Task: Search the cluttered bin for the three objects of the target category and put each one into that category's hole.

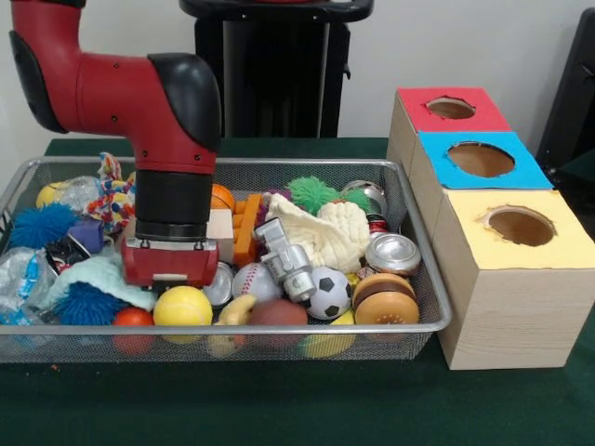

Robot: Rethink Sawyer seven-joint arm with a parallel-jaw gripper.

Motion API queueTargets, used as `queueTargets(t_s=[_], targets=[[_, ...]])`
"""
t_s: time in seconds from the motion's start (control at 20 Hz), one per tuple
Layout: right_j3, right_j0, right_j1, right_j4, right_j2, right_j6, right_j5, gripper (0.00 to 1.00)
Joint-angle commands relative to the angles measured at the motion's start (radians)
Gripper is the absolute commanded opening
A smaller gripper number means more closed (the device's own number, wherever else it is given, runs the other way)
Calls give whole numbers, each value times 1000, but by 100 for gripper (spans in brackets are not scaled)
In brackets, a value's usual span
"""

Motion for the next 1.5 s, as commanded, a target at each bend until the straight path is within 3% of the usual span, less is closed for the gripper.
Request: queueTargets(t_s=[0.05,0.25,0.6,0.65,0.8,1.25,1.5], targets=[[-67,-13,47,196,136,95,478,0],[-61,-7,54,238,126,88,528,0],[-69,30,23,356,114,89,790,0],[-83,51,4,375,100,98,872,0],[-90,54,0,382,100,96,861,0],[-80,30,-20,367,162,65,676,0],[-80,21,-35,280,180,-23,592,0]])
